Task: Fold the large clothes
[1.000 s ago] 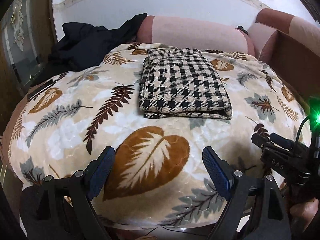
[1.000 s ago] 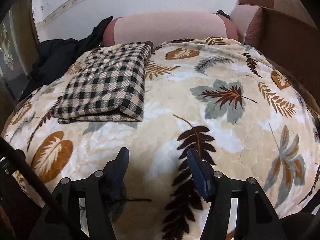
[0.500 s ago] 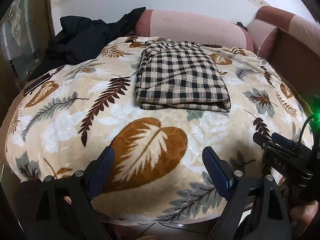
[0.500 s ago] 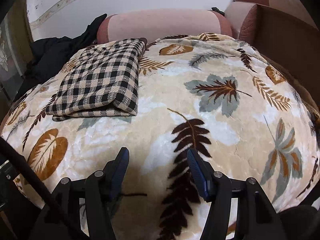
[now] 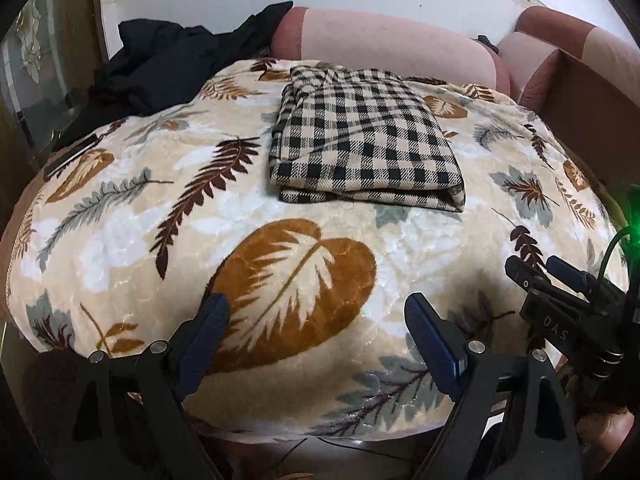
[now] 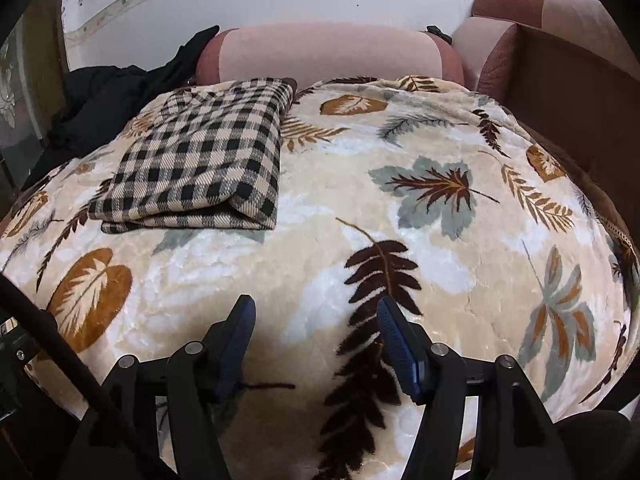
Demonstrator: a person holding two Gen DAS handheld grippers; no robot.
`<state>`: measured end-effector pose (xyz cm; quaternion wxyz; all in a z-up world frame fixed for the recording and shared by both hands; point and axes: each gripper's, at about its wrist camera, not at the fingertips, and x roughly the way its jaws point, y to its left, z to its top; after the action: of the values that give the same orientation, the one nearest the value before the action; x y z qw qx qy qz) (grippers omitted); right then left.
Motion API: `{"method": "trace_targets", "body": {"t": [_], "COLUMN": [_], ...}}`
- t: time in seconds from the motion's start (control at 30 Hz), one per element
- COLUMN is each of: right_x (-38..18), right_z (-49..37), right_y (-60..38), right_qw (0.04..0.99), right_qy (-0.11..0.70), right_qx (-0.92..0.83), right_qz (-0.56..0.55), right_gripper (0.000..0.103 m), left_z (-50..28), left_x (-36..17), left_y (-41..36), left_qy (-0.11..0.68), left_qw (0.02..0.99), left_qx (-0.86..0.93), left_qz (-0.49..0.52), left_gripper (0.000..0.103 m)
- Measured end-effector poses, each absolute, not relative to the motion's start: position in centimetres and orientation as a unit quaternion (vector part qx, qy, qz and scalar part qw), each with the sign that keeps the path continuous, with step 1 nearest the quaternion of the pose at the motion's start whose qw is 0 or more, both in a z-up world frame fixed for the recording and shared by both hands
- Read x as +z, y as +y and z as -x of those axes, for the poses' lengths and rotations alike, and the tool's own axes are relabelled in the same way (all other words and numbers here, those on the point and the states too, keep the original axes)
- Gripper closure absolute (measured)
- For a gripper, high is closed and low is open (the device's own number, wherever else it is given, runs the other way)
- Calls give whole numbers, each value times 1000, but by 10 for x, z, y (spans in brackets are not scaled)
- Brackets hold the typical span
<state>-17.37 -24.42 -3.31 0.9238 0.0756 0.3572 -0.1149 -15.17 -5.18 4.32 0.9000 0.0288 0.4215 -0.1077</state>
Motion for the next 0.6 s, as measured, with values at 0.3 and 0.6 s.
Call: {"method": "trace_targets", "body": {"t": [0.3, 0.6], "right_x": [-34, -34], "right_z": [174, 174], "right_y": [-241, -233], "right_qw": [924, 925], "right_qy": [359, 358], "right_qx": [-114, -110], "right_qz": [-74, -64], "right_gripper": [35, 35], "left_z": [156, 155], "left_x": [44, 40], "left_y": [-53, -52], "left_qy": [417, 425], "left_qw": [903, 899], "left_qx": [-96, -91], "left_qz": [-43, -46], "left_gripper": [15, 15]}}
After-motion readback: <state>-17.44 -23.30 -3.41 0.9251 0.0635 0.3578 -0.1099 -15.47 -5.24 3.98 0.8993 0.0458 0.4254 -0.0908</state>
